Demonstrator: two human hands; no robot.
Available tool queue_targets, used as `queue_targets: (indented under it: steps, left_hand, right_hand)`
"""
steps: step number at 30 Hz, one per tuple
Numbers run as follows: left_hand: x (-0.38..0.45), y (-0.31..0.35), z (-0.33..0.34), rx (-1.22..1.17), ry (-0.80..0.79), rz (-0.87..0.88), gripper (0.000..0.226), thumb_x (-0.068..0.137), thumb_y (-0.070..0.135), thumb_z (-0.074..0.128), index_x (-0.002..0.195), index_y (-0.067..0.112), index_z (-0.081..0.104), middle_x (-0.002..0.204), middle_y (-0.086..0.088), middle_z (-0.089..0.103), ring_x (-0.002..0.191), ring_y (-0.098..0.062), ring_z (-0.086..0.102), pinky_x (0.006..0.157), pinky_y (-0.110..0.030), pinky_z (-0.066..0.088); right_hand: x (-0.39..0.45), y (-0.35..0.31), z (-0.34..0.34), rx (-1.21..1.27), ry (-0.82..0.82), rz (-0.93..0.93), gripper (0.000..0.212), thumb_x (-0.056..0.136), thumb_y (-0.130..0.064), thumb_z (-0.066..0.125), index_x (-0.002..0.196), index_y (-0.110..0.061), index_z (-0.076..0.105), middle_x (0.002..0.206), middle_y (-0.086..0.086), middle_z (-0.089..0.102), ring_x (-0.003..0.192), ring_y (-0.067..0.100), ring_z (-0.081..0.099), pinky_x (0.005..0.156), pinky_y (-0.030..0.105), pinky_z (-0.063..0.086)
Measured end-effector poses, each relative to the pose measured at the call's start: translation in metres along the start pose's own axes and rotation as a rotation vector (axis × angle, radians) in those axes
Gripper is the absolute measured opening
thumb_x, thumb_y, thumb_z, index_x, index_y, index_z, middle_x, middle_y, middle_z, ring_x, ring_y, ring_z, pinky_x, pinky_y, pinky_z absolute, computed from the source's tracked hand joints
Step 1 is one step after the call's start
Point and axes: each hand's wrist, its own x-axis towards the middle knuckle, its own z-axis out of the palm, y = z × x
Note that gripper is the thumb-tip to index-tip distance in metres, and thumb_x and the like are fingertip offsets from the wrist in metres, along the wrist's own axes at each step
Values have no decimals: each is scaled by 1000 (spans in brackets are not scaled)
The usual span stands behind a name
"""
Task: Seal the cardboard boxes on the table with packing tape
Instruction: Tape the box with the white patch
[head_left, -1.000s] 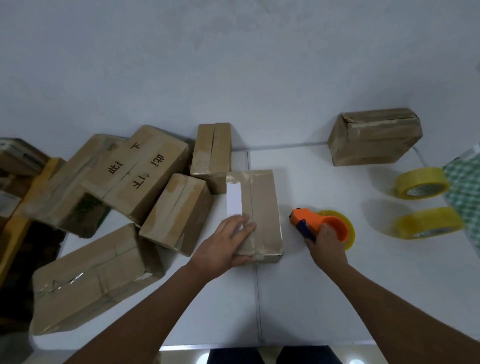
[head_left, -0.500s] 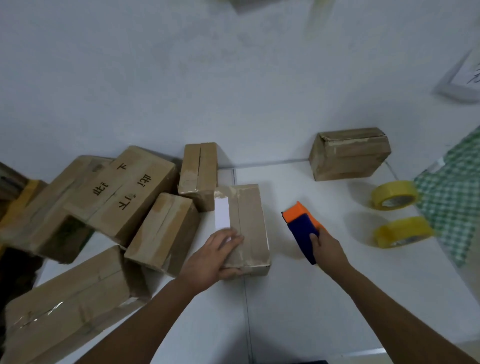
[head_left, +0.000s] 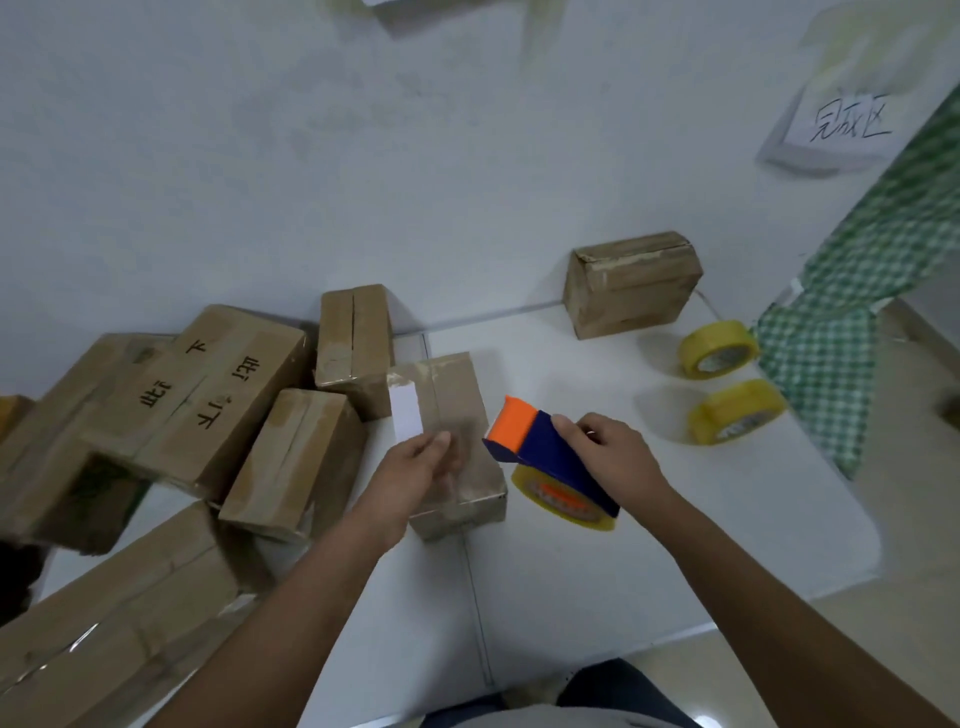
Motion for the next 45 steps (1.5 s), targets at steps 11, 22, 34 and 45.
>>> queue_targets:
  steps: [11, 22, 34, 45]
  left_hand:
    - [-15, 23, 14, -508, -123, -209, 25, 99, 26, 59, 112, 7, 67, 107, -15, 72, 98, -21, 69, 73, -28, 58]
    - [-12, 23, 14, -469, -125, -224, 21, 97, 16, 61, 113, 3, 66, 108, -17, 69, 105, -24, 64, 81, -29, 56]
    - [-14, 25, 6, -505, -260, -293, 27, 89, 25, 68, 107, 5, 65, 101, -15, 69, 91, -19, 65, 69, -24, 58]
    - [-17, 26, 5, -474, -286, -254, 29, 83, 20, 68, 108, 5, 69, 96, -12, 72, 87, -16, 66, 70, -22, 56]
  right_hand:
    - [0, -15, -5, -164, -121, -121, 38, 95, -60, 42, 103, -27, 58, 98, -9, 65, 83, 8, 62, 60, 16, 41]
    - [4, -19, -8, -165, -146, -160, 42, 94, -60, 43, 108, -25, 60, 106, -6, 67, 87, 9, 63, 65, 18, 46]
    - [4, -21, -10, -145, -177, -158, 40, 95, -59, 43, 109, -25, 58, 105, -8, 65, 85, 8, 61, 62, 15, 43]
    - [6, -15, -14, -94, -199, -168, 37, 94, -59, 43, 105, -27, 58, 109, -6, 68, 87, 9, 64, 72, 21, 52]
